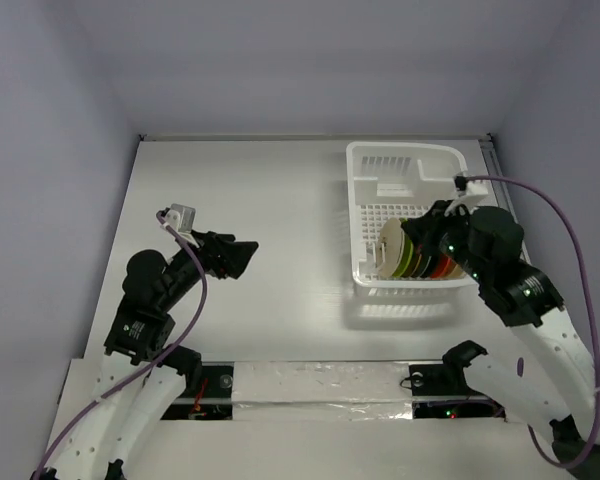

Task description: Unload the plates from the dish rack

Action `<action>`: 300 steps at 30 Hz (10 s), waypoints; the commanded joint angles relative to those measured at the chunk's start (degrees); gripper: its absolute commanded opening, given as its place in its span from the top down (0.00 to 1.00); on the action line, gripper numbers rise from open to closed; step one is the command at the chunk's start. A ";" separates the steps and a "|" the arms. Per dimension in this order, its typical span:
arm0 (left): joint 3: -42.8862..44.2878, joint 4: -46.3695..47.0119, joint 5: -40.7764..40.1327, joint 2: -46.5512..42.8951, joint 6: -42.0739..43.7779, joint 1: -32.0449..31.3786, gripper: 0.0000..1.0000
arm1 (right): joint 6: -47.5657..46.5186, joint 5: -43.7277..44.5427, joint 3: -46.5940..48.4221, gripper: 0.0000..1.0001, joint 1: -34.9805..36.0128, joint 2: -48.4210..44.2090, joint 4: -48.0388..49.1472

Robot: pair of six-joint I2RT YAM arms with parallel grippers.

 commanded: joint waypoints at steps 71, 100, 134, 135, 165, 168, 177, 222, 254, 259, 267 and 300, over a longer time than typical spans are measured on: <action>-1.40 -1.40 -4.21 -1.38 -0.14 -0.18 0.59 | 3.65 50.94 19.51 1.00 12.67 43.19 -25.83; -1.31 -2.37 -8.25 -5.33 -0.93 -0.18 0.67 | -1.89 44.66 35.88 1.00 22.95 32.73 -15.40; -1.22 -4.04 -14.32 -6.83 -2.69 0.35 0.49 | 7.51 26.94 33.50 0.71 29.11 78.26 16.88; -1.13 -4.04 -14.23 -6.83 -2.69 0.35 0.48 | 7.34 27.12 33.41 0.69 29.11 78.26 16.27; -1.40 -3.25 -12.56 -7.53 -2.42 0.35 0.67 | 6.64 38.03 5.11 0.68 9.08 23.41 -10.17; -1.48 -3.33 -12.56 -7.62 -2.51 0.35 0.66 | 6.02 36.54 4.93 0.65 9.07 25.25 -11.16; -1.57 -3.25 -12.47 -7.53 -2.51 0.35 0.65 | 6.46 36.44 5.28 0.66 6.78 29.65 -12.73; -1.75 -2.72 -11.42 -7.53 -2.51 0.35 0.65 | -0.48 42.11 29.11 1.00 16.96 29.06 -16.92; -1.66 -2.90 -11.77 -6.30 -2.33 1.40 0.65 | 15.07 1.90 25.23 0.86 23.39 72.37 28.05; -1.66 -2.81 -11.68 -6.30 -2.33 1.40 0.65 | 14.02 4.36 25.15 0.69 23.39 71.32 25.32; -1.66 -2.72 -11.50 -6.39 -2.34 1.40 0.65 | 10.94 11.03 22.78 0.39 23.39 60.62 20.67; -1.75 -2.37 -10.10 -7.53 -2.25 1.40 0.71 | 3.74 38.56 8.45 0.70 2.83 34.31 -17.41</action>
